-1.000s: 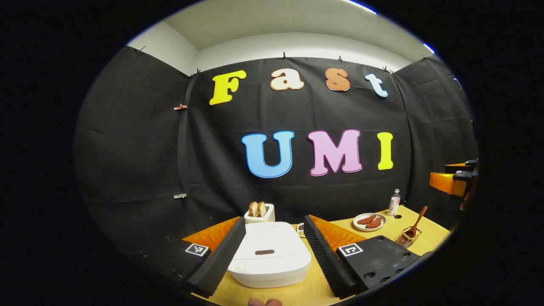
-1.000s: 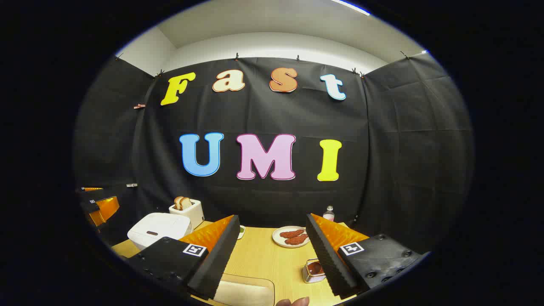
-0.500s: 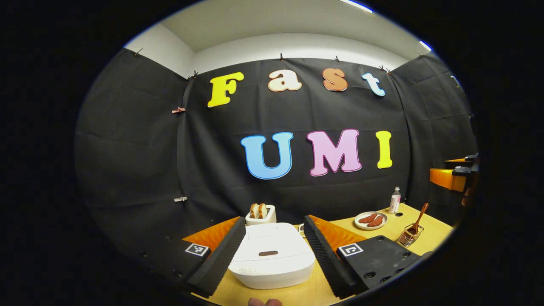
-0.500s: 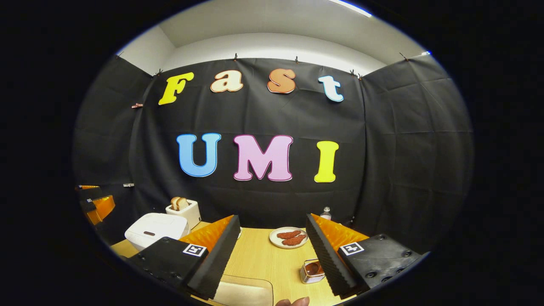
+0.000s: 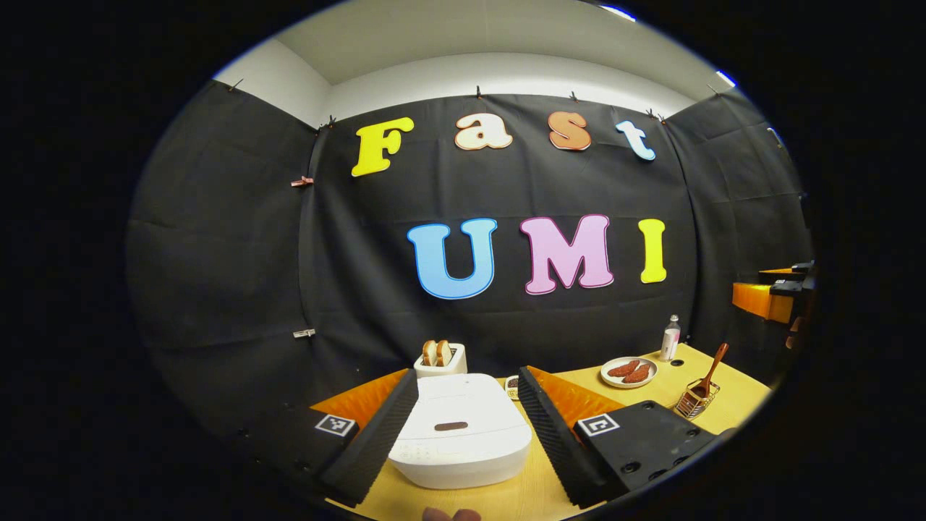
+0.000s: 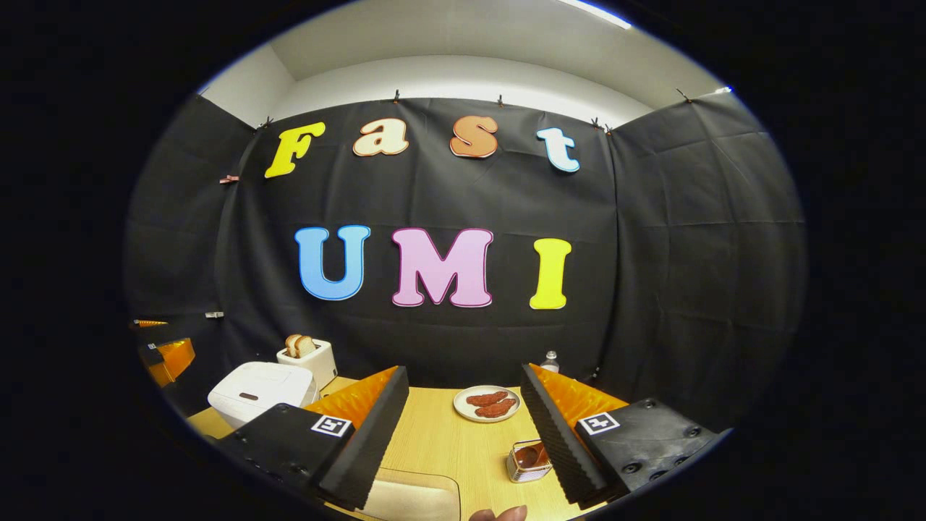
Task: Close the left gripper, press the button to open the rice cooker; take a wooden spoon from the chopstick holder with the right hand, scoop a spoonful of rice and pour it into the rice cooker, then put the wooden spoon back into the chopstick holder.
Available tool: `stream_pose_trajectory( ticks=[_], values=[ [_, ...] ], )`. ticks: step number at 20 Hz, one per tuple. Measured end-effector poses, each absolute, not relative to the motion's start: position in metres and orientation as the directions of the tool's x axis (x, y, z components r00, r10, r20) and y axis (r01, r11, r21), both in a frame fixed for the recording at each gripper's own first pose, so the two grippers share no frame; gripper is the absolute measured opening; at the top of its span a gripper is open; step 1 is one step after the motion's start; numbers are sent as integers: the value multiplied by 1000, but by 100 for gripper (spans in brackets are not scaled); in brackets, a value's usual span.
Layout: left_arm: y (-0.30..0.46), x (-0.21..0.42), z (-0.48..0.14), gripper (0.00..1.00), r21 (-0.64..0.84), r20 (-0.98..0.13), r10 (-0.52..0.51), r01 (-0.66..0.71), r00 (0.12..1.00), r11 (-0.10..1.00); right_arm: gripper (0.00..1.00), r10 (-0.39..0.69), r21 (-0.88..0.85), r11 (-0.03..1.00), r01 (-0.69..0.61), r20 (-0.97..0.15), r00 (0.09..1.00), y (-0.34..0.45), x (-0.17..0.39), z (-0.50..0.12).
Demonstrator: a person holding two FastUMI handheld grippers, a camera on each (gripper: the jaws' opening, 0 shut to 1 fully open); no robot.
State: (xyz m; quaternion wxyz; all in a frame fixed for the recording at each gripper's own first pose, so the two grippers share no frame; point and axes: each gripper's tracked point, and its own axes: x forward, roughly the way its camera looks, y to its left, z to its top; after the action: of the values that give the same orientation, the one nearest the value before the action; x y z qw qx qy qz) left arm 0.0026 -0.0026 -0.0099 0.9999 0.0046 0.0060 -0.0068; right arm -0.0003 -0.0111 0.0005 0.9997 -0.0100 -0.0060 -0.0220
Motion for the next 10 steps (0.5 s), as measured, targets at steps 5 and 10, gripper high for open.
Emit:
stream_pose_trajectory(
  ticks=[5, 10],
  values=[
    [-7, 8, -2, 95, 13, 1, -31, 31, 1000, 999, 98, -43, -31, 999, 44, 18, 999, -14, -5, 2],
    [-5, 22, -22, 7, -48, -73, -76, 73, 994, 996, 98, -45, -57, 997, 46, 20, 999, -15, -8, 3]
  ],
)
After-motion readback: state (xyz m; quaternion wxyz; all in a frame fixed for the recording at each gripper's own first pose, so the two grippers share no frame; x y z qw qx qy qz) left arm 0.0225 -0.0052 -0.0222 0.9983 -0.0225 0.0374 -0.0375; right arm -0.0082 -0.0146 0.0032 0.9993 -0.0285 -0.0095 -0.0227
